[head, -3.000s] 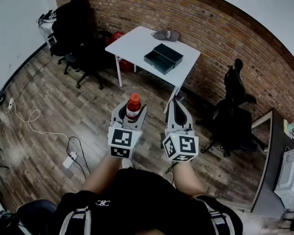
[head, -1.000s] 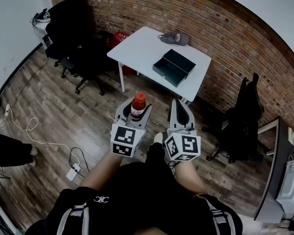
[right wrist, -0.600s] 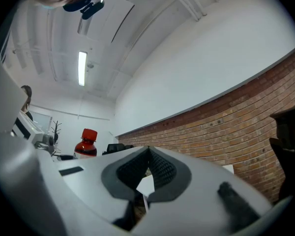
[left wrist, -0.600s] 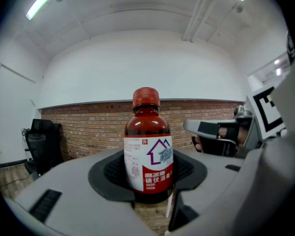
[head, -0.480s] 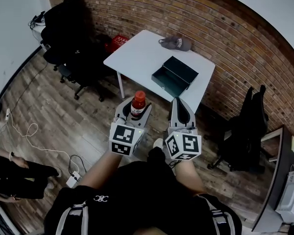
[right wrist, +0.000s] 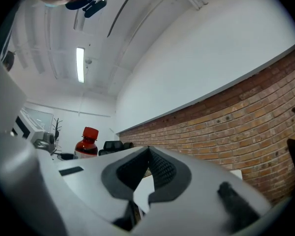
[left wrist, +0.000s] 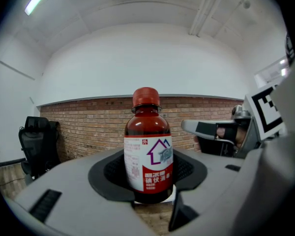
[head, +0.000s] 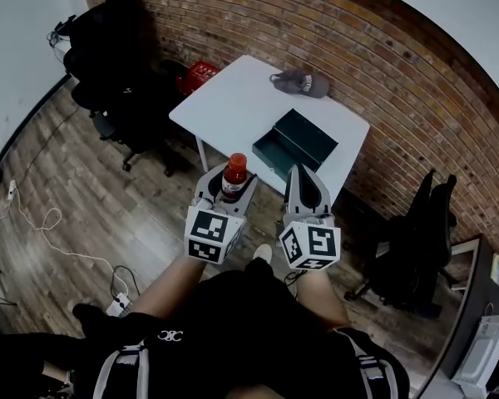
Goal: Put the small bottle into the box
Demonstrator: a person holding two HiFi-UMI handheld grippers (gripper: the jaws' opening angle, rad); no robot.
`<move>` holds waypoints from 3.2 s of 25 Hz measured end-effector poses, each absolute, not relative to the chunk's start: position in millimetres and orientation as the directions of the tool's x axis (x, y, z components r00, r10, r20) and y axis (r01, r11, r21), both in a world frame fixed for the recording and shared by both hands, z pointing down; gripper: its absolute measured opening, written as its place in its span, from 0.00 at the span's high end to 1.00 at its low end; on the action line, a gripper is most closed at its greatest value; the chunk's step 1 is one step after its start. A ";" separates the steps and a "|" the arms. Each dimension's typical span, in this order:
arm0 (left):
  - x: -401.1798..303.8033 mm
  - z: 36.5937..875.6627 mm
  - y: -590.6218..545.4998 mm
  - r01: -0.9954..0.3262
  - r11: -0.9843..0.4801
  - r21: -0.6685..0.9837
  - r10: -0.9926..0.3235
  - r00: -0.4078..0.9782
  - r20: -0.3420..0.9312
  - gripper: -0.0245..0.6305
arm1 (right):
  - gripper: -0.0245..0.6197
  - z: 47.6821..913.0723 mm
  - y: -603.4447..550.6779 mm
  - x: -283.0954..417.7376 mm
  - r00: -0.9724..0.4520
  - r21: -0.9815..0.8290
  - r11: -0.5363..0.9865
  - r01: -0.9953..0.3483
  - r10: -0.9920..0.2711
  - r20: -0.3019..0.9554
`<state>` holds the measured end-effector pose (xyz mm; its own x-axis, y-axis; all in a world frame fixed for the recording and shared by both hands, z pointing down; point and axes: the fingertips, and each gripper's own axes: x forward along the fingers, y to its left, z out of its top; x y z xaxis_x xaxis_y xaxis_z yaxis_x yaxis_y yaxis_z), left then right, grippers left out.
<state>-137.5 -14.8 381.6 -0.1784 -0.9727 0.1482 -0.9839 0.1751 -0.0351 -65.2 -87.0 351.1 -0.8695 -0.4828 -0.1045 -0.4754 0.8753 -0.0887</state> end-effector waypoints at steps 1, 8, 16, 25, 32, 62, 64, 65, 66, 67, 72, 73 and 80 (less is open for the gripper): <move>-139.9 382.0 -23.2 -0.984 0.175 -0.035 -0.972 -0.178 0.155 0.64 | 0.92 351.1 -95.3 -68.4 -0.871 -0.092 0.876 -0.473 -0.481 -0.101; -148.1 382.4 -81.0 -0.987 0.161 -0.010 -0.971 -0.160 0.176 0.64 | 0.92 354.9 -149.7 -79.6 -0.881 -0.121 0.882 -0.454 -0.465 -0.085; -154.5 380.1 -156.1 -0.988 0.151 -0.028 -0.973 -0.153 0.171 0.64 | 0.92 366.7 -223.4 -91.8 -0.892 -0.150 0.888 -0.436 -0.448 -0.061; -162.5 391.3 -218.3 -0.987 0.158 -0.005 -0.971 -0.156 0.181 0.64 | 0.92 377.6 -279.3 -101.2 -0.912 -0.148 0.904 -0.400 -0.409 -0.030; -160.5 402.8 -250.2 -0.992 0.121 -0.019 -0.971 -0.122 0.205 0.64 | 0.92 395.3 -309.9 -103.2 -0.909 -0.153 0.898 -0.413 -0.417 0.007; -214.4 502.5 -285.1 -0.724 -0.579 -0.374 -0.784 0.371 0.497 0.65 | 0.92 429.2 -325.0 -130.7 -0.628 -0.152 0.611 -0.777 -0.769 0.122; -209.6 513.4 -283.2 -0.677 -0.629 -0.381 -0.748 0.394 0.534 0.64 | 0.92 432.9 -322.2 -126.6 -0.605 -0.153 0.587 -0.795 -0.785 0.133; -207.6 519.0 -282.5 -0.655 -0.651 -0.383 -0.730 0.402 0.553 0.65 | 0.92 434.3 -321.0 -124.6 -0.594 -0.153 0.576 -0.803 -0.792 0.137; -205.9 525.1 -282.0 -0.632 -0.672 -0.386 -0.712 0.406 0.573 0.64 | 0.92 435.7 -319.7 -122.4 -0.584 -0.153 0.566 -0.810 -0.799 0.141; -204.7 531.6 -281.6 -0.609 -0.690 -0.391 -0.695 0.406 0.594 0.64 | 0.92 437.3 -318.5 -120.0 -0.575 -0.154 0.555 -0.817 -0.805 0.145; -198.7 566.5 -280.9 -0.508 -0.757 -0.412 -0.624 0.375 0.685 0.65 | 0.92 448.1 -312.9 -104.1 -0.528 -0.158 0.506 -0.848 -0.831 0.174; -197.6 573.3 -281.2 -0.493 -0.764 -0.416 -0.616 0.364 0.699 0.65 | 0.92 449.6 -312.1 -100.5 -0.521 -0.157 0.498 -0.853 -0.834 0.180; -189.8 631.5 -280.4 -0.345 -0.842 -0.414 -0.510 0.264 0.818 0.65 | 0.92 452.6 -312.7 -73.9 -0.487 -0.148 0.466 -0.872 -0.851 0.195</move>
<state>-189.8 -280.4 631.5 0.2642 -0.5105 0.8183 -0.3447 -0.8424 -0.4142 -73.9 -312.7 452.6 -0.4874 -0.8512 0.1946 -0.8724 0.4657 -0.1483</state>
